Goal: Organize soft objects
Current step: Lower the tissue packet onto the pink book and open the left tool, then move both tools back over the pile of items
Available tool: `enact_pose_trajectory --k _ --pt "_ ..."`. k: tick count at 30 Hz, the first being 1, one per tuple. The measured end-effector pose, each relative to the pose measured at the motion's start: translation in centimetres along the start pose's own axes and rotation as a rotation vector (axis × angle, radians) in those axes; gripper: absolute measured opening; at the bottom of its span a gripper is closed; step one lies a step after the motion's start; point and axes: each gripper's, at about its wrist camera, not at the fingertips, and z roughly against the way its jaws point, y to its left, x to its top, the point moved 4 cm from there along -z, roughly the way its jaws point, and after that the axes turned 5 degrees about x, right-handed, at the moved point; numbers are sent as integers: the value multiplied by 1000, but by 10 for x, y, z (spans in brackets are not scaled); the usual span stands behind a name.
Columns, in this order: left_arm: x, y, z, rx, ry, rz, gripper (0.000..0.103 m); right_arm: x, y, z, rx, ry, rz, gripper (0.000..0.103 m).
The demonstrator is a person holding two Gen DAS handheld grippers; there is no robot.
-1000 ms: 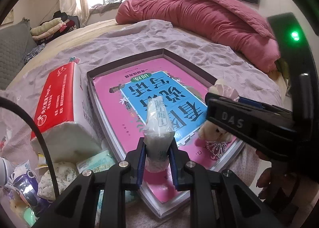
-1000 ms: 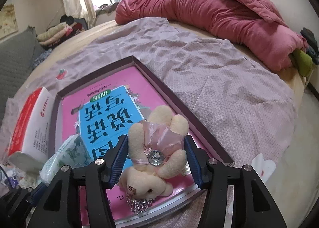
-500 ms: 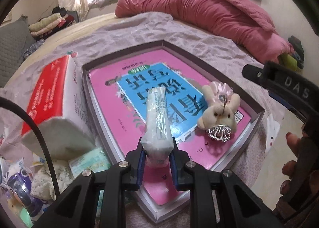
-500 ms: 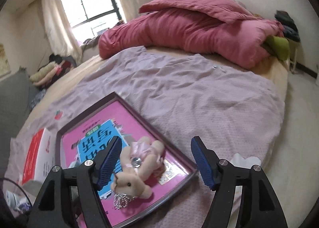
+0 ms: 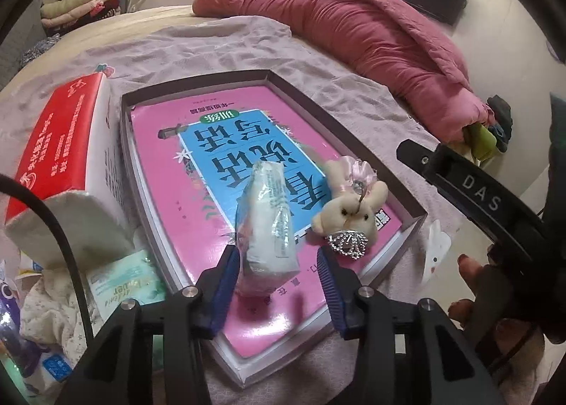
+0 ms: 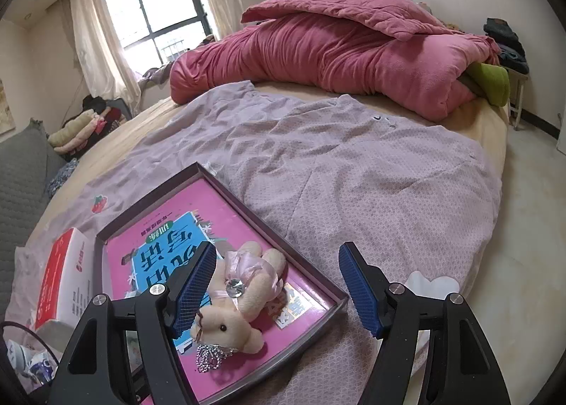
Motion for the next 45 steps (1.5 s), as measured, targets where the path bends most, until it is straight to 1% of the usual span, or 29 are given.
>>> enact_pose_trajectory --k 5,12,18,24,31,38,45 --pt "0 -1 7 -29 -12 13 51 0 0 -1 1 4 -8 73" --pt "1 -6 17 -73 -37 6 51 0 -1 -1 1 4 -6 73" --pt "0 -18 18 -97 -33 -28 51 -1 -2 -2 0 3 -13 73" --pt "-3 -17 15 -97 -22 -26 51 -1 -2 -2 0 3 -13 73" --pt "-1 -14 24 -98 -39 -14 51 0 0 0 7 -7 -4 73" --pt "-2 -8 43 -73 -74 -5 55 1 9 6 20 -35 31 73" --pt "-5 9 70 -57 -108 34 55 2 16 15 24 -72 65 74"
